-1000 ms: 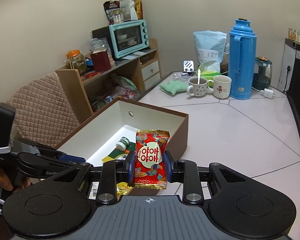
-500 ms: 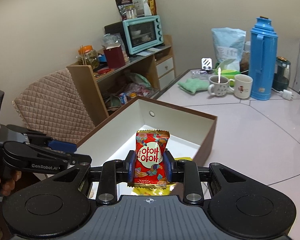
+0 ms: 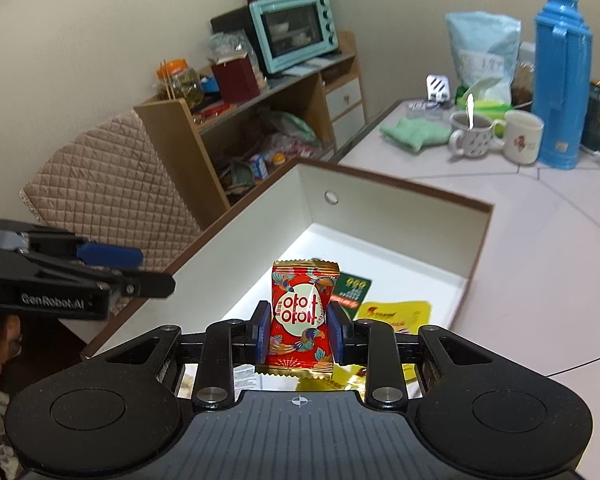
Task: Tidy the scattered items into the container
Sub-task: 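Drop the yellow packet into the box with the left tool while the right holds the candy, then lower the red candy packet into the box and open the right tool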
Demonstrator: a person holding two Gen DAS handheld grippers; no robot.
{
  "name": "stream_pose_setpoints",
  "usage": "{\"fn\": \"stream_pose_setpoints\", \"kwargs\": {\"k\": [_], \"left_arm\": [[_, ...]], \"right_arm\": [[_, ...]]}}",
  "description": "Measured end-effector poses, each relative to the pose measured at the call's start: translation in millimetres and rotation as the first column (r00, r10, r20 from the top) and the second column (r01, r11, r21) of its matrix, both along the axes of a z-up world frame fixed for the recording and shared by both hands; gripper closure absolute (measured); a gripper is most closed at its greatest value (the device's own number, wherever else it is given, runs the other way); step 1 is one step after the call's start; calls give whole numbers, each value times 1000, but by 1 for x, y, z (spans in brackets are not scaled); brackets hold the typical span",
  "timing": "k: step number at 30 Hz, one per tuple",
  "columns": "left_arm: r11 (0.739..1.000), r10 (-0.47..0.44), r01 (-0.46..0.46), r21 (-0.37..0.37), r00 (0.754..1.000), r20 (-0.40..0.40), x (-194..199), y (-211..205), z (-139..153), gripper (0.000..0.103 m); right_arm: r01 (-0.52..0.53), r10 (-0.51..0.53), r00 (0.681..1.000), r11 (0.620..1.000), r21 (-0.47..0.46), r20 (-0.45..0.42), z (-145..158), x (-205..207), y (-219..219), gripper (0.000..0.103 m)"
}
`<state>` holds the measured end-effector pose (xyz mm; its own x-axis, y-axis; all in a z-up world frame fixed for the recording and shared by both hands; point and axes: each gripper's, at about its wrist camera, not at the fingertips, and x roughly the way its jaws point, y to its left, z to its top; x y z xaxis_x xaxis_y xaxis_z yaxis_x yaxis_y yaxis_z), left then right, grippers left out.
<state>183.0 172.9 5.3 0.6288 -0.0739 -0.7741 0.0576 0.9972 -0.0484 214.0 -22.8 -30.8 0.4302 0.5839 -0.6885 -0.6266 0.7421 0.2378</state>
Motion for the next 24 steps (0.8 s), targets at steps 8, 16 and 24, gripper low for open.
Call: {"fn": "stream_pose_setpoints", "kwargs": {"k": [8, 16, 24], "left_arm": [[1000, 17, -17, 0, 1000, -13, 13, 21, -5, 54], [1000, 21, -21, 0, 999, -31, 23, 30, -13, 53], [1000, 24, -24, 11, 999, -37, 27, 30, -15, 46]], "right_arm": [[-23, 22, 999, 999, -24, -48, -24, 11, 24, 74], [-46, 46, 997, 999, -1, -57, -36, 14, 39, 74], [-11, 12, 999, 1000, 24, -43, -23, 16, 31, 73]]}}
